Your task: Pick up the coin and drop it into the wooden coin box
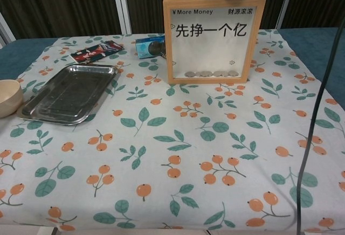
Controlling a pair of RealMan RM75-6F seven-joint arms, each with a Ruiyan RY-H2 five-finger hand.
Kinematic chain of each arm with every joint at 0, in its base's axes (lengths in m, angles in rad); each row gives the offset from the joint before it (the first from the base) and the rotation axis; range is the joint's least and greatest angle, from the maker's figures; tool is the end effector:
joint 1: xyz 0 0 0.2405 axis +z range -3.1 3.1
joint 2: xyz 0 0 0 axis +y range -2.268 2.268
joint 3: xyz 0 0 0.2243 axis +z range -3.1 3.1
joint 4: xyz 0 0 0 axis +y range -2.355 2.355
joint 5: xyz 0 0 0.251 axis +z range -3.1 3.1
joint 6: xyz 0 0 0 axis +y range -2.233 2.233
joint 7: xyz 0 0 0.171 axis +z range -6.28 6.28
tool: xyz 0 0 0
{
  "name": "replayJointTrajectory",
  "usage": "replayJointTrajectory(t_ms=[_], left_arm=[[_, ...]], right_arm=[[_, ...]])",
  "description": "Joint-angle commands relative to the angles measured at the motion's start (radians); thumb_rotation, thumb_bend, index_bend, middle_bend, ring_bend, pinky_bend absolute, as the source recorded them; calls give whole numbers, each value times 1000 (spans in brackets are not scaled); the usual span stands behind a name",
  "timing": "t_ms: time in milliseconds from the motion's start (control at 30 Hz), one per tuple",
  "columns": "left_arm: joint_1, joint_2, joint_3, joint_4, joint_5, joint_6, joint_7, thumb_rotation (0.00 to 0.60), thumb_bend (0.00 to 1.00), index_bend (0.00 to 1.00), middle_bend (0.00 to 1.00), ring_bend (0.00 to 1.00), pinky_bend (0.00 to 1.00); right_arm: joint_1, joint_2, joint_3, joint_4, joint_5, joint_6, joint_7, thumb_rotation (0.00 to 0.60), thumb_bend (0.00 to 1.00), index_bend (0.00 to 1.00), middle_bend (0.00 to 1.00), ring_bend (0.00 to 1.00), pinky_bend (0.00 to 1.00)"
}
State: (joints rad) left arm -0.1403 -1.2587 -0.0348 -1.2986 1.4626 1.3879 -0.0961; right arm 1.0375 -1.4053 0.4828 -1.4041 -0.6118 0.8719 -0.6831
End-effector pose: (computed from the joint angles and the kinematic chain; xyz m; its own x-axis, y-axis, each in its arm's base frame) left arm -0.3540 0.2281 0.0898 0.4603 0.0720 0.8849 0.8869 0.0069 -0.4619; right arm -0.0251 -0.4824 0.0437 0.4775 -0.0491 0.8773 -0.8636 -0.2100 0.4583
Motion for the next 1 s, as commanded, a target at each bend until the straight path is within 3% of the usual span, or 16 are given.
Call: replayJointTrajectory(t_ms=[33, 200, 600, 700, 733, 933, 1000], left_arm=[[-1, -2, -1, 3, -1, -2, -2, 600, 315, 0, 0, 0, 0], [-2, -5, 1, 11, -3, -7, -8, 600, 314, 0, 0, 0, 0], [-3, -9, 0, 24, -9, -18, -15, 600, 315, 0, 0, 0, 0], [-4, -10, -1, 24, -10, -19, -15, 600, 315, 0, 0, 0, 0], [-4, -9, -1, 24, -11, -20, -15, 600, 314, 0, 0, 0, 0], [-5, -9, -2, 23, -13, -22, -13, 600, 314, 0, 0, 0, 0], [-6, -8, -2, 21, -11, -21, -10, 600, 314, 0, 0, 0, 0]], right_arm=[[39, 9, -5, -10, 109, -20, -13, 600, 579, 805, 121, 0, 0], [74, 19, -20, -6, 187, -24, -11, 600, 579, 805, 123, 0, 0], [112, 34, -67, 3, 214, -28, 31, 600, 579, 767, 123, 0, 0], [115, 38, -75, 5, 209, -35, 49, 600, 579, 550, 124, 0, 0], [115, 40, -77, 5, 208, -39, 56, 600, 579, 430, 125, 0, 0], [113, 55, -84, 0, 209, -59, 84, 600, 579, 28, 122, 0, 0], [103, 71, -80, -14, 189, -52, 114, 600, 579, 0, 121, 0, 0]])
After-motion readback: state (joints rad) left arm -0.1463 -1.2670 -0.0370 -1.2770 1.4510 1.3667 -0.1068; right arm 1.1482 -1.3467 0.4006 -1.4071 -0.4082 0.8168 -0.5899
